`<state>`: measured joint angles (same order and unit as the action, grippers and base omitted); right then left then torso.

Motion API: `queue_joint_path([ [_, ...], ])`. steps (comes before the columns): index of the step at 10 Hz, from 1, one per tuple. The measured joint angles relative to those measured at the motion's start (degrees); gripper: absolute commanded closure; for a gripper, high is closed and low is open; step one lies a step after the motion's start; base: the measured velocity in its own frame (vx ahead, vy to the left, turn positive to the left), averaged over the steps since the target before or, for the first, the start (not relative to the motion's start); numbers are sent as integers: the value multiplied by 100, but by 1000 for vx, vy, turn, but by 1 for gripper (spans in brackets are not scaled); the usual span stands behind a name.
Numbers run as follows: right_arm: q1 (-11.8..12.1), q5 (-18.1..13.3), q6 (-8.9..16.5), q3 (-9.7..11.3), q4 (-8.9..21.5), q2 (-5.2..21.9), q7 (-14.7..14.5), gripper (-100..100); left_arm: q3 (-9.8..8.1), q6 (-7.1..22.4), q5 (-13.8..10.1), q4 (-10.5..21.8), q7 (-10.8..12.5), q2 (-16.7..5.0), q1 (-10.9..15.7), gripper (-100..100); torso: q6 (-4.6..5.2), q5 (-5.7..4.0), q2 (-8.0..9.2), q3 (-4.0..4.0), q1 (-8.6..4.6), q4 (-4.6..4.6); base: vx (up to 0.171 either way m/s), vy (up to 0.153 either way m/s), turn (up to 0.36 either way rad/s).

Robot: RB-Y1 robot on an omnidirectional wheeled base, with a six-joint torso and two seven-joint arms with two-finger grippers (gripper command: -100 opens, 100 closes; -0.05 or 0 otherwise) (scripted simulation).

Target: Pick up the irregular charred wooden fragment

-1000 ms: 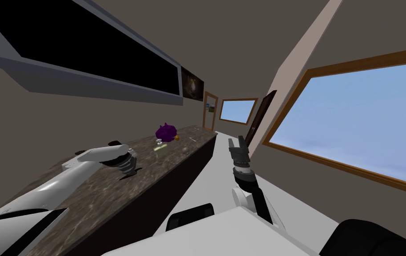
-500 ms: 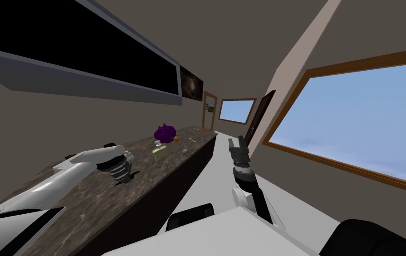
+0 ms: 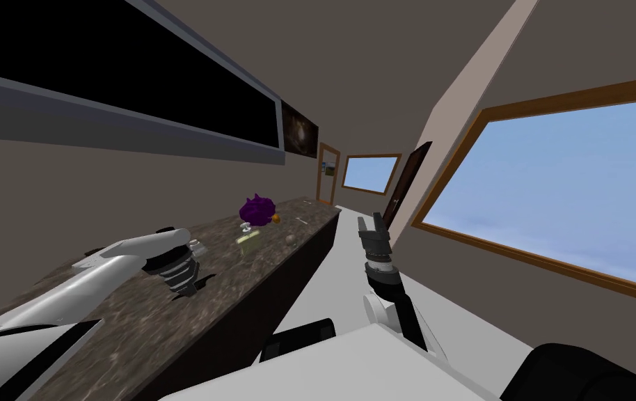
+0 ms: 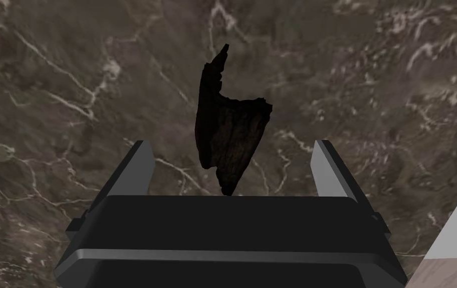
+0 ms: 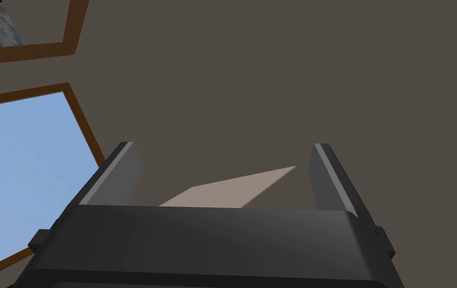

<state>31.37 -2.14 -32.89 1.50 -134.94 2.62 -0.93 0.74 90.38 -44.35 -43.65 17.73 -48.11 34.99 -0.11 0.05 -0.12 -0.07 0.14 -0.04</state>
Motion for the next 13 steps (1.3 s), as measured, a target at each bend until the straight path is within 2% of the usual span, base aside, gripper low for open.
queue_joint_path([
  [1,0,0,0,0,0,0,0,0,0,12,0,-5,11,1,-2,0,0,-1,8,5,-5,2,0,0,0],
  [2,0,0,0,0,0,0,0,0,0,11,0,-4,10,1,-1,-100,0,-2,13,8,-8,3,30,17,305],
  [5,0,0,0,0,0,0,0,0,-20,-13,398,75,-71,453,238,-100,1,-4,2,1,-20,1,36,-21,166],
  [7,0,0,0,0,0,-1,0,0,-67,53,609,-69,-79,689,279,-100,0,-6,2,1,-26,1,39,-46,137],
  [10,0,0,0,1,0,0,0,0,-76,-30,976,90,-183,1112,525,-100,2,-7,1,1,-24,1,24,-28,104],
  [13,-1,0,0,0,0,0,0,0,-94,19,1042,-24,-166,1190,502,-100,0,-3,13,8,-10,3,5,-6,19],
])
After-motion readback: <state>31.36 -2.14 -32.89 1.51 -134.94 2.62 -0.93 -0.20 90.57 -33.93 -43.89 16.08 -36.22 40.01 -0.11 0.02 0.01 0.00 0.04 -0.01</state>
